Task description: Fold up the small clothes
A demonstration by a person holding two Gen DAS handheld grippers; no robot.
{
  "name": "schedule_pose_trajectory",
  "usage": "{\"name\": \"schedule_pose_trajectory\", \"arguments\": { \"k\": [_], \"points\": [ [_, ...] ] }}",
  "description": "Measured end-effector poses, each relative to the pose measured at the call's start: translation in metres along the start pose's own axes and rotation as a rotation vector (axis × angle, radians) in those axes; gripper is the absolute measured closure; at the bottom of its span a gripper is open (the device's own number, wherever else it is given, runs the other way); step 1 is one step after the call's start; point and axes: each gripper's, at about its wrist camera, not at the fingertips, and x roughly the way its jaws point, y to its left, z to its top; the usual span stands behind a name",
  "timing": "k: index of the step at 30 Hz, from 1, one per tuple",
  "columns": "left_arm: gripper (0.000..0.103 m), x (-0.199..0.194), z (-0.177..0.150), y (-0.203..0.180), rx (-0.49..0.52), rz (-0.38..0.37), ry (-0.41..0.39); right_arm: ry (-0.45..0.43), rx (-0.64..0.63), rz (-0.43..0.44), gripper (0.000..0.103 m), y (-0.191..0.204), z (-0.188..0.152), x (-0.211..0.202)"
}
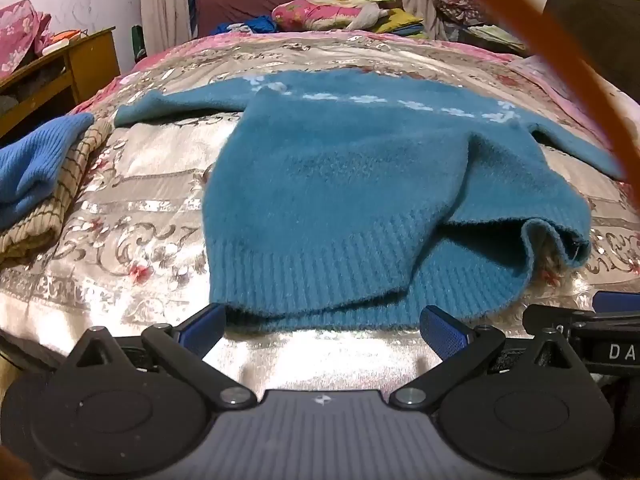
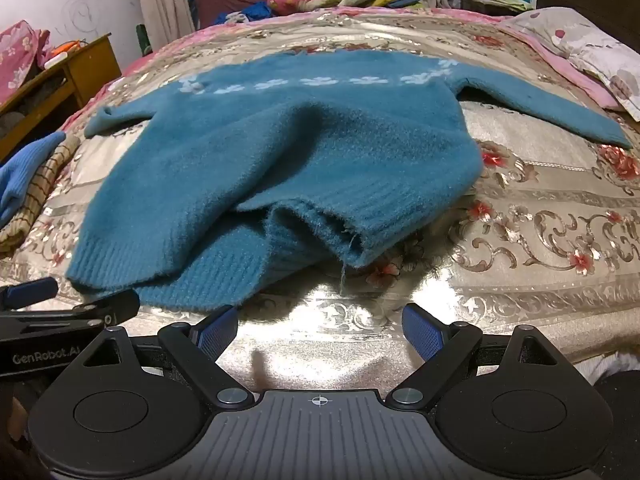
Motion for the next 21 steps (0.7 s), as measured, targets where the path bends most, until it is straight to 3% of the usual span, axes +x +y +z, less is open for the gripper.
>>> {"name": "schedule_pose_trajectory", "arguments": {
  "k": [6,13,21],
  "points": [
    [0.000,-0.010,-0.009,0.001,-0.025,0.032,-0.015,-0.006,0.004,0.005,0.012,-0.001,-0.001,-0.003],
    [0.000,-0.025,-0.008,0.006,-0.051,-0.001,-0.048,-0.025,0.009,0.012,0.012,-0.002,0.001,-0.005],
    [0.000,-0.022,-0.010,0.007,-0.052,-0.038,-0.005,-0.047,-0.004,0.012,0.012,0.001,0.000,-0.010]
  ]
}}
